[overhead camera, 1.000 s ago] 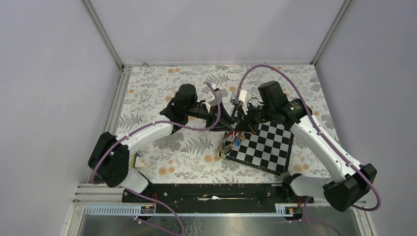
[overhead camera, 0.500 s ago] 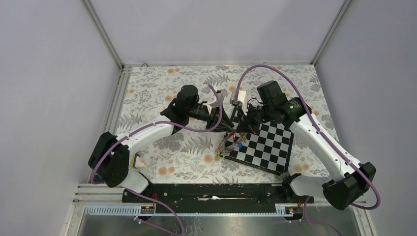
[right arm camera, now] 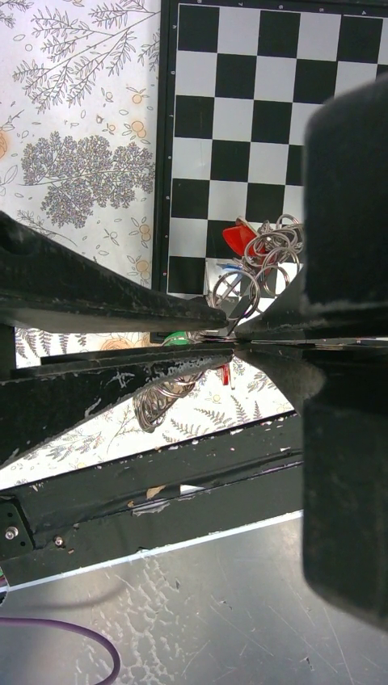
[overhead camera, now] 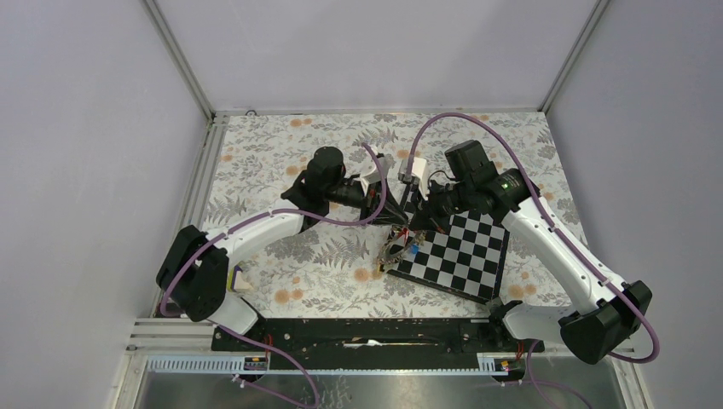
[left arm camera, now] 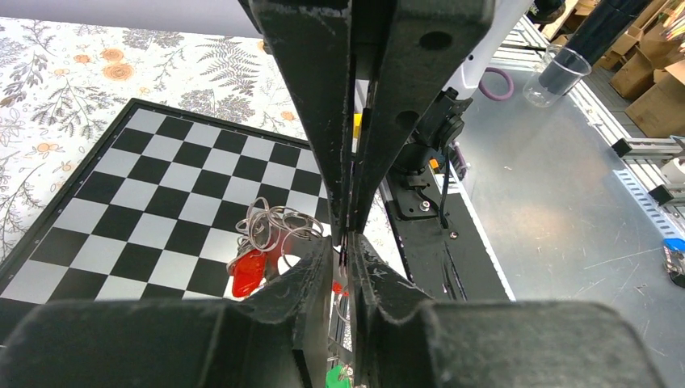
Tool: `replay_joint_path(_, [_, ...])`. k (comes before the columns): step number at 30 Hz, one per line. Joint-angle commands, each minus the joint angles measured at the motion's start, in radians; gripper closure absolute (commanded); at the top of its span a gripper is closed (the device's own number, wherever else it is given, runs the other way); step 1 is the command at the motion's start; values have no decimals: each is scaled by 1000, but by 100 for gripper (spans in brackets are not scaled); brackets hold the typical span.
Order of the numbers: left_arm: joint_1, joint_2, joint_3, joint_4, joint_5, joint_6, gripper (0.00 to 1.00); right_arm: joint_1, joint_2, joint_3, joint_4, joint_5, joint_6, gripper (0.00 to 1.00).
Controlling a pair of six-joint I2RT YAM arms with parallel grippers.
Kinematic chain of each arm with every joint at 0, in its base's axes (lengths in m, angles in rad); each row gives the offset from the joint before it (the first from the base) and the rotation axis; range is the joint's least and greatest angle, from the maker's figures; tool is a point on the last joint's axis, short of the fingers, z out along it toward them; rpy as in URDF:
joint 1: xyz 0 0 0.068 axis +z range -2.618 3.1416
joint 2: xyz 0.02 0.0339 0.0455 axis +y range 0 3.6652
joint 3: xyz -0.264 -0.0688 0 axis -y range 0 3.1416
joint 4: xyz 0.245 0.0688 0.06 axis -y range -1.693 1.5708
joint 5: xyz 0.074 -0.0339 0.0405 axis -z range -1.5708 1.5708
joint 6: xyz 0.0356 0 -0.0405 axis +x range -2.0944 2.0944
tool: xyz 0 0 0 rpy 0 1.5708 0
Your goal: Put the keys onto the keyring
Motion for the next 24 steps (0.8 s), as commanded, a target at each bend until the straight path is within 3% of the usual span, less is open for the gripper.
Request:
replay_joint_path(1, [-3,-3,16,59,17,-6,85,11,-10,25,26,-28,-5,100])
replay_joint_path(5, [-3,2,22,61,25,-12,100,11,-14,18,40,-29,2,100])
replay_joint_path(7, [-3,1,20,69,30,-20,100,11,-25,11,54,-22,4,100])
replay_joint_path(13, [11,-29,-44,292,67,-197,100,12,-93,-32,109,14,3,74])
replay_joint_path(17, [34,-46,-93,495,82,-352,100,2,-144,-55,121,15,-2,63])
replay_joint_path(24, [40,-39,-131,664,83,-463,100,-17,-150,-44,129,-40,-6,60])
